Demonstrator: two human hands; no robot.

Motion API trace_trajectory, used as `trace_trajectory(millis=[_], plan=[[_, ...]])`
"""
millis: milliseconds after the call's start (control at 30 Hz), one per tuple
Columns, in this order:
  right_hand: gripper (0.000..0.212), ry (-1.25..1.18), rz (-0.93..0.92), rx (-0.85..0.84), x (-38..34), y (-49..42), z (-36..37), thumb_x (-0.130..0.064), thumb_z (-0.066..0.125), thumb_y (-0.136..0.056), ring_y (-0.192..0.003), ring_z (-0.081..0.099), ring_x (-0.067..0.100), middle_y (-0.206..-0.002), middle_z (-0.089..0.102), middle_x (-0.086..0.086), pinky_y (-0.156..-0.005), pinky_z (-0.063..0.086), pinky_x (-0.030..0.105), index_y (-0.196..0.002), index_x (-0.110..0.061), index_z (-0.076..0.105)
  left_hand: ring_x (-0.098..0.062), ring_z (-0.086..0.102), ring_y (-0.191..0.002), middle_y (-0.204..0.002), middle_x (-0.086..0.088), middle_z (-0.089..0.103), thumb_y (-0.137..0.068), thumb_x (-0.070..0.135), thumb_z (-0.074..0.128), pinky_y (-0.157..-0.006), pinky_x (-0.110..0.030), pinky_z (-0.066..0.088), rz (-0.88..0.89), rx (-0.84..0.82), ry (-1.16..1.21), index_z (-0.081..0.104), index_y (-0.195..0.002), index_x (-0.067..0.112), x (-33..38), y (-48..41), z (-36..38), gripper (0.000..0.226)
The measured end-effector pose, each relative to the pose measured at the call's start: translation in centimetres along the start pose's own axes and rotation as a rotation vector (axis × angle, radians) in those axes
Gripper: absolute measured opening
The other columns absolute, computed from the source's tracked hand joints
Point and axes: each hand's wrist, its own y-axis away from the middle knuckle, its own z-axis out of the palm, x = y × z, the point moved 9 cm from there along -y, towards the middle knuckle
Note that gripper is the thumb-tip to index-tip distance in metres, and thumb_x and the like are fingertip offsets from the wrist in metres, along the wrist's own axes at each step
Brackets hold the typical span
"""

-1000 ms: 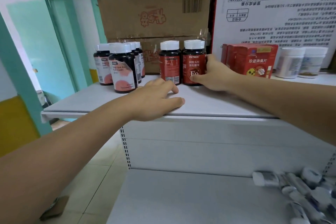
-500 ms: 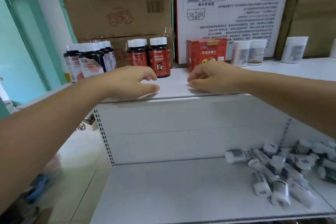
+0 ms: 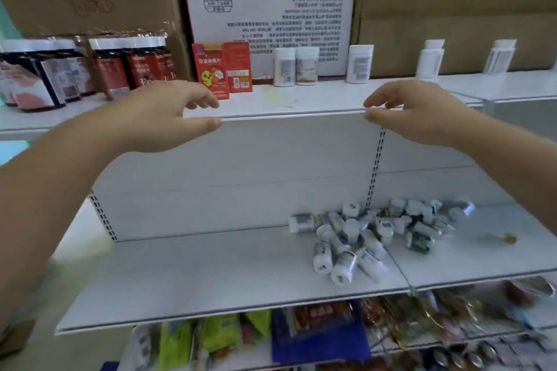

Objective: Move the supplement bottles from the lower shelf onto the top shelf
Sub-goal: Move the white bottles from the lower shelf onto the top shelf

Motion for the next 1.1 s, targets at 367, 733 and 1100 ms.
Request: trace_trajectory(millis=[367,733,1100], plan=[[0.030,-0.211,0.171,0.065,12.6,11.2,6.5,-0.035,0.059,-0.089,-0.102,0.056,0.008,-0.113,0.063,-0.008,-0.087,0.043,0.029,-0.116,-0.023,0.066,-0.006,0.054,-0.101,-0.119,0.007,0.060,-0.092,0.039,0.058,-0.085,-0.029,0.040,-0.118,0.112,0.213,0.060,-0.123,0.023,6.1,5.1,14.1,0.036],[0.025,-0.474,0.629,-0.140,22.1,14.5,28.1,-0.033,0.059,-0.091,-0.093,0.060,0.013,-0.103,0.065,-0.005,-0.072,0.045,0.026,-0.114,-0.023,0.060,-0.013,0.059,-0.103,-0.116,0.006,0.062,-0.091,0.026,0.063,-0.090,-0.028,0.044,-0.453,-0.148,0.554,0.060,-0.122,0.021,0.2,1.8,37.4,0.032],[0.059,-0.425,0.744,-0.211,24.4,11.7,41.2,-0.056,0.063,-0.076,-0.095,0.058,0.019,-0.103,0.059,0.000,-0.075,0.045,0.031,-0.112,-0.013,0.045,-0.013,0.050,-0.056,-0.060,0.003,0.052,-0.090,0.048,0.057,-0.053,-0.026,0.033,-0.515,-0.553,0.652,0.054,-0.064,0.017,5.2,-4.5,55.2,0.041]])
